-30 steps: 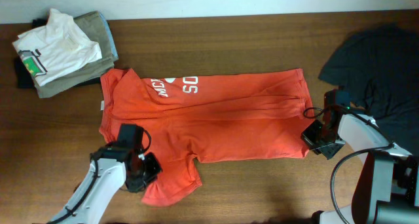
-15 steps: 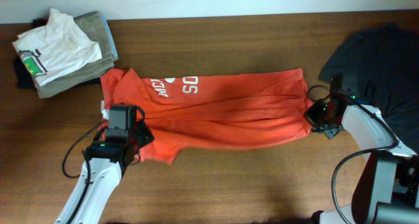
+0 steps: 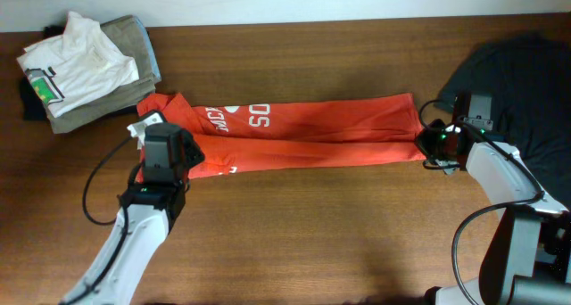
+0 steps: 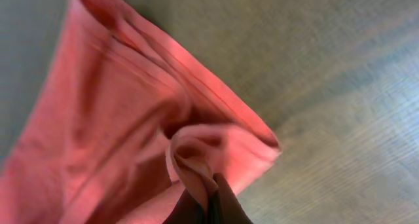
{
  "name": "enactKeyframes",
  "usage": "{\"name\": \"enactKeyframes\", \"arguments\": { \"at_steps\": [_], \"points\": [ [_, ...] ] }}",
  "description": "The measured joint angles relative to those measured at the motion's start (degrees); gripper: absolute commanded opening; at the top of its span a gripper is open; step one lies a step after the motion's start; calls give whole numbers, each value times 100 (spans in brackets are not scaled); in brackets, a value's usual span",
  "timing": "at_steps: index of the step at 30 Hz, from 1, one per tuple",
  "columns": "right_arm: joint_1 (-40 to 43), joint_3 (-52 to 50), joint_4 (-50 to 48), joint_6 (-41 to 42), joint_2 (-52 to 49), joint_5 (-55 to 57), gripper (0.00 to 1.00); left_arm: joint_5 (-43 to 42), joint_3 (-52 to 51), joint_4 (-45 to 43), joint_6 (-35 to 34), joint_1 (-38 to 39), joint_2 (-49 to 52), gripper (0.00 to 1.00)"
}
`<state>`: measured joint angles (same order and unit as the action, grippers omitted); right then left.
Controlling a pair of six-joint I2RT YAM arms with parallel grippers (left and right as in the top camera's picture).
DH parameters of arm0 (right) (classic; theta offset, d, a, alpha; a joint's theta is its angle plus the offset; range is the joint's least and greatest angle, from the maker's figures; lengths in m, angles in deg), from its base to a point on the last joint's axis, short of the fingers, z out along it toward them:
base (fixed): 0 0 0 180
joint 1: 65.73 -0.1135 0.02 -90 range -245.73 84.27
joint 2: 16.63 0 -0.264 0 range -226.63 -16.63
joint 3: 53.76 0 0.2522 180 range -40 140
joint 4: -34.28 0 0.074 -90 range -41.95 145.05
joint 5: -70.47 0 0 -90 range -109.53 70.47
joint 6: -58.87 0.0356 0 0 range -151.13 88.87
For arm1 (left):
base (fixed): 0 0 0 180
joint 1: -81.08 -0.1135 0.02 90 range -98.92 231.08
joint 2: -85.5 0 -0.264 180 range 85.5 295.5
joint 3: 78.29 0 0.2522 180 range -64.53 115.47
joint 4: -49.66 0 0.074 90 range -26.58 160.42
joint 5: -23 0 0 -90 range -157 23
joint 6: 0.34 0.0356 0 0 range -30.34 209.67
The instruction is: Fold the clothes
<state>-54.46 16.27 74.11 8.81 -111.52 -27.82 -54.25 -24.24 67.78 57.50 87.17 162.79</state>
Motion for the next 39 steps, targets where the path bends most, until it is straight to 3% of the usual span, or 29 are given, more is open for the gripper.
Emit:
{"name": "enactKeyframes", "arguments": {
  "at_steps": [8,24,31,33,35,38,39],
  "points": [
    [-7,4,-772,20,0,-90,4,122,0,-946,7,-7,1001,1],
    [-398,9,-2151,15,-442,-81,4,514,0,-1947,9,-4,1580,1],
    [-398,9,-2273,20,-649,72,4,616,0,-2345,9,-127,1954,2],
    [-398,9,-2280,17,-686,142,4,616,0,-2374,9,-214,2009,9],
    [-398,9,-2312,20,-704,199,6,619,0,-2409,15,-284,2055,29],
    [-404,9,-2317,26,-726,289,21,682,0,-2503,35,-380,2144,45],
    [-404,9,-2323,24,-734,317,36,699,0,-2518,68,-400,2157,48]
  ]
}}
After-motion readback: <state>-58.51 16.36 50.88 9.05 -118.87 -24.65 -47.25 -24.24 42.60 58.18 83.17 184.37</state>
